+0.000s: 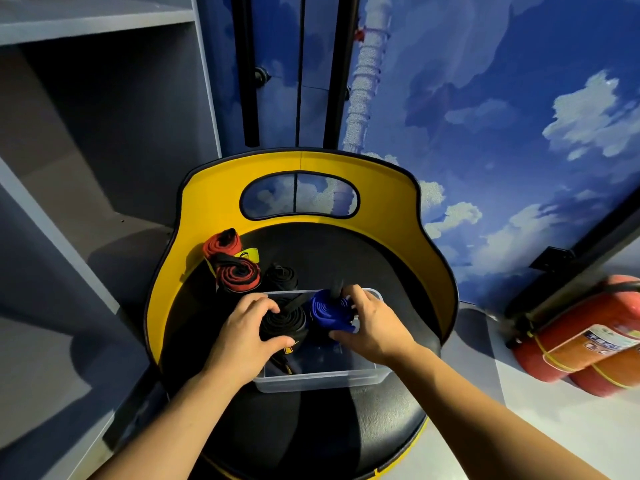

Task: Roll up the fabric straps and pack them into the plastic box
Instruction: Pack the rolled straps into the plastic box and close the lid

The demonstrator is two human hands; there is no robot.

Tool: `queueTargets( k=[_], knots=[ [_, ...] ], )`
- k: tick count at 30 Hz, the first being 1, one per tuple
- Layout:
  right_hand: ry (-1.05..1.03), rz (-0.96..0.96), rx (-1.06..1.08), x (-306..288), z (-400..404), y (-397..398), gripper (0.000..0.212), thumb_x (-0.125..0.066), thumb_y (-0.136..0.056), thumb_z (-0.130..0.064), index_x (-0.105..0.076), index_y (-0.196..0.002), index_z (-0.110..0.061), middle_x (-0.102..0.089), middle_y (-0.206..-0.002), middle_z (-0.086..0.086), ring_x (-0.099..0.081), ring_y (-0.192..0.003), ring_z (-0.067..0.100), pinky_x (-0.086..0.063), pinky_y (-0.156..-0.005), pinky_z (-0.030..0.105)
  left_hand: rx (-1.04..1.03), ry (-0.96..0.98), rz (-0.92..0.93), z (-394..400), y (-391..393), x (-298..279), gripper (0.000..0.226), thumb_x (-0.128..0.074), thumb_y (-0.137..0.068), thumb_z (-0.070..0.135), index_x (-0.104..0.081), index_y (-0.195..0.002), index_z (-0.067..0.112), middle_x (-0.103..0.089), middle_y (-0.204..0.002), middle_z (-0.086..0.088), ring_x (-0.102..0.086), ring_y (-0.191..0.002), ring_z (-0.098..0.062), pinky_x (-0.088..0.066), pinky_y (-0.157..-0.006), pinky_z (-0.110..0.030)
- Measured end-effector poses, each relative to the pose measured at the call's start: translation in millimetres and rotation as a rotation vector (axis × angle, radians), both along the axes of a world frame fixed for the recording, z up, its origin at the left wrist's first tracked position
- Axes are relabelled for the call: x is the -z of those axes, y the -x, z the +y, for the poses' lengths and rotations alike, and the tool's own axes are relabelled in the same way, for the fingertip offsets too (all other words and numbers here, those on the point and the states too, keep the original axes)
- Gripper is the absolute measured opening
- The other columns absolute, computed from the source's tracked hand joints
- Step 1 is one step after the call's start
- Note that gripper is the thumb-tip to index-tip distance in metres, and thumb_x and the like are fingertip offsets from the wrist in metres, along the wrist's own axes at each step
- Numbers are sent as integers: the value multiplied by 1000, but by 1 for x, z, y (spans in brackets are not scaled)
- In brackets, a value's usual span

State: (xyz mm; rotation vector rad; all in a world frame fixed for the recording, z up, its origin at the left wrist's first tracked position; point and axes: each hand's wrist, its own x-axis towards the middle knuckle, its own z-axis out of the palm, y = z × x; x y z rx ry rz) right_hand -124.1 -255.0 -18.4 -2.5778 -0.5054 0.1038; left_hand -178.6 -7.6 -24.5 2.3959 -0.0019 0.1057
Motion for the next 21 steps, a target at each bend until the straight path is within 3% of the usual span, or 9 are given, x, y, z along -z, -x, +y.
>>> queueTargets(
  k=[4,9,13,21],
  knots=[
    [13,-20,-4,2,-2,3,59,-79,-76,-39,-45,-122,-28,-59,-120,-3,-57,-101,18,-50,-83,28,-22,-11,-1,-3,2,2,43,-87,-74,32,-60,-108,26,-44,-133,13,-46,-123,-9,-35,-97,-23],
    [48,-178,2,4,1,8,64,-85,-70,-36,-57,-125,-17,-48,-119,1,-49,-101,17,-39,-84,19,-37,-32,-8,-4,2,1,40,-87,-74,34,-58,-100,27,-46,-131,13,-49,-122,-11,-36,-93,-24],
    [4,-141,-8,1,1,11,59,-77,-78,-38,-54,-128,-17,-44,-114,-6,-45,-97,10,-38,-83,17,-28,-12,-14,-2,2,-2,40,-88,-72,35,-58,-97,29,-46,-127,15,-49,-119,-8,-36,-91,-24],
    [3,-132,55,-5,-3,9,53,-77,-77,-40,-50,-120,-21,-60,-112,-2,-56,-100,19,-50,-85,36,-53,-7,-2,4,4,-10,34,-84,-76,44,-67,-102,30,-47,-131,16,-46,-122,-6,-38,-99,-27]
  ],
)
